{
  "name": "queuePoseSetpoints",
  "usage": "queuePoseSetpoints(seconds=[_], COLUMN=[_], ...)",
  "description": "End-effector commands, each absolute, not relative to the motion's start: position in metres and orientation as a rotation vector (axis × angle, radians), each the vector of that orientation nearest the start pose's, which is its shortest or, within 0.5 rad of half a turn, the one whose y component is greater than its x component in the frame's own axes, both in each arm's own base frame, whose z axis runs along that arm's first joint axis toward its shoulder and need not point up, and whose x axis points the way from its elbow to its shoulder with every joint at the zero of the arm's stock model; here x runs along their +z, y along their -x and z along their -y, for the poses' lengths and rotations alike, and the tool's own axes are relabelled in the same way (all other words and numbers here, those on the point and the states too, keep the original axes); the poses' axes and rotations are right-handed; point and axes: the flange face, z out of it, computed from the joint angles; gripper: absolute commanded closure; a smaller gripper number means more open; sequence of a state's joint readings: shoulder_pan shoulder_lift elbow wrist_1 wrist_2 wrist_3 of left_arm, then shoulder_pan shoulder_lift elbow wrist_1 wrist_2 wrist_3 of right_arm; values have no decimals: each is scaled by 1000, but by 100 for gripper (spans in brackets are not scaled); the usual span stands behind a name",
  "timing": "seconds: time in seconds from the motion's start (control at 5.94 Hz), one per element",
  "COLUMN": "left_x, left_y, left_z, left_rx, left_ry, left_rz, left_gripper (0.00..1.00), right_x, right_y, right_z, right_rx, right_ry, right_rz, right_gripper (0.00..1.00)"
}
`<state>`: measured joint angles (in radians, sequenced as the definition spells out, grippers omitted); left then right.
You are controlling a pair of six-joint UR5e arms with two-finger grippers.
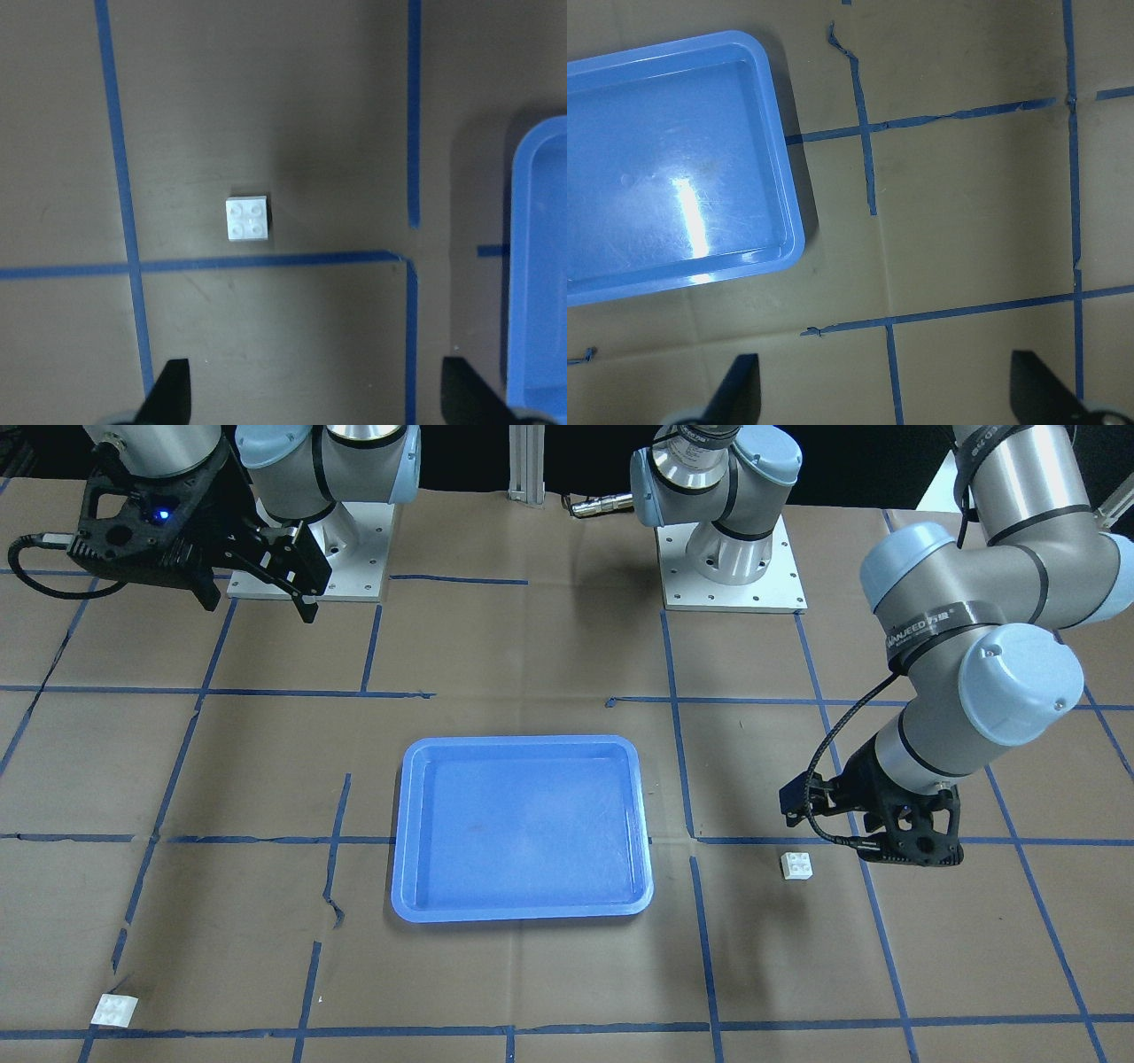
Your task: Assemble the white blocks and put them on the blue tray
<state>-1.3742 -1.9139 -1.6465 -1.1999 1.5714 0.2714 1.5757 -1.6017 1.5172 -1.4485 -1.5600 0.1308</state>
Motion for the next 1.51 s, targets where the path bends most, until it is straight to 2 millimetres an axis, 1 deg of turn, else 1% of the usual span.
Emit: queuePoseSetpoints(seconds=[0.0, 0.17, 0.34, 0.5, 0.67, 0.84, 1.01, 1.18, 1.35], left_x=[212, 178, 169, 175, 180, 179, 182, 192, 214], left_y=[1, -5, -4, -4, -4, -6, -6, 0, 22], left_z=[614, 608, 601, 603, 602, 601, 603, 605, 608], left_rx=[-13, -9, 18, 15, 23, 29, 21, -13, -61], left_ry=[-159, -164, -162, -169, -162, -164, -167, -209, -347], left_rz=[-3145, -3147, -3152, -3149, -3147, -3146, -3147, -3135, -3119], left_gripper=[2, 2, 4, 25, 59, 80, 92, 96, 96], right_x=[518, 516, 507, 493, 480, 471, 460, 438, 422], right_y=[-127, -104, -69, -26, 16, 46, 64, 80, 98], right_z=[476, 484, 497, 518, 539, 569, 613, 658, 712], right_rx=[45, 45, 61, 43, 17, -38, -59, -52, -69], right_ry=[148, 414, 626, 914, 1207, 1583, 1930, 2030, 2136], right_rz=[-3125, -3088, -3041, -2961, -2856, -2700, -2490, -2395, -2325], right_gripper=[0, 0, 0, 0, 0, 0, 0, 0, 0])
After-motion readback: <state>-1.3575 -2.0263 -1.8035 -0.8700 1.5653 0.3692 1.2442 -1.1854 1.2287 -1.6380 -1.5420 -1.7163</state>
